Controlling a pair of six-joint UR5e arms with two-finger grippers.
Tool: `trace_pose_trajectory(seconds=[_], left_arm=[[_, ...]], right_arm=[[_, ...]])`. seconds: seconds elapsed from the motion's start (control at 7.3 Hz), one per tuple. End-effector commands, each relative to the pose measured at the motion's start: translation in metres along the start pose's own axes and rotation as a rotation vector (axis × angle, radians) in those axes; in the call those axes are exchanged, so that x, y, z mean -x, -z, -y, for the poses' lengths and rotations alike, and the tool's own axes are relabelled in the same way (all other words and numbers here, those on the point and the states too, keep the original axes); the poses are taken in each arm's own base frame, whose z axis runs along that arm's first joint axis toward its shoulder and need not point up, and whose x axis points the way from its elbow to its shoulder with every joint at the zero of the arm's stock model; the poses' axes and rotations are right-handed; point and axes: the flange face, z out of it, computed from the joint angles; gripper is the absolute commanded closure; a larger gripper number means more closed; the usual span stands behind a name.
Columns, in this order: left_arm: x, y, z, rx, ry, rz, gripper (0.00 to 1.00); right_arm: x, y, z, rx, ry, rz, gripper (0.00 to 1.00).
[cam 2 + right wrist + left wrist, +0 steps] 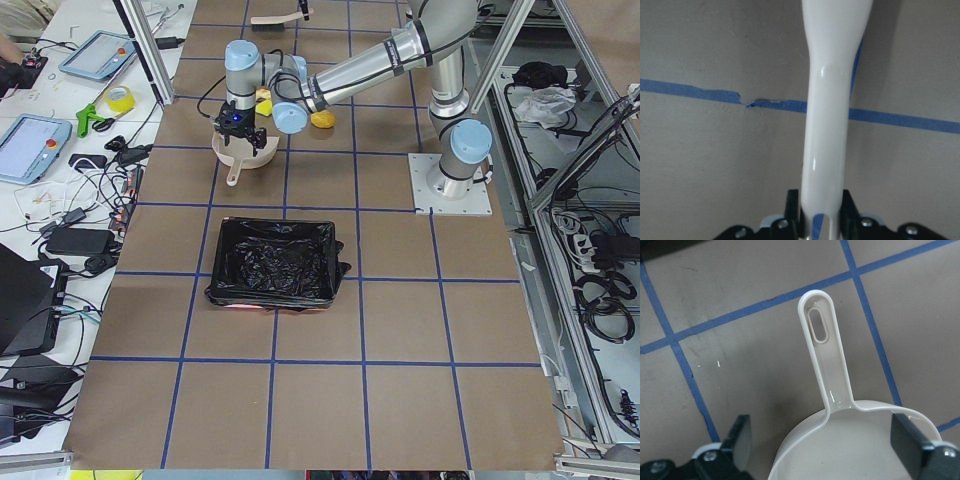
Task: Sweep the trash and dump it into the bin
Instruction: 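Lift the white brush with the right gripper and carry it toward the sponge and roll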
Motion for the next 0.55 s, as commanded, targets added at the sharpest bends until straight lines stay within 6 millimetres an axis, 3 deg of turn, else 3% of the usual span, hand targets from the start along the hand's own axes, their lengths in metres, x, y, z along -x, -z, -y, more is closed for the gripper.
trace_pose_trajectory(seconds=[0.0,0.27,0.41], left_arm=[[-0.003,-0.025,0.004,-0.033,0.121,0.048,0.01],[-0.005,-0.041,0.004,-0.029,0.154,0.067,0.01],[-0.017,-0.036,0.009,-0.034,0.156,0.044,0.01]], right_arm=[[0.000,0.002,0.000,-0.003,-0.025,-0.002,0.93],[0.002,0.019,-0.001,-0.019,-0.081,-0.019,0.94],[0.016,0.034,-0.004,-0.029,-0.131,-0.049,0.94]])
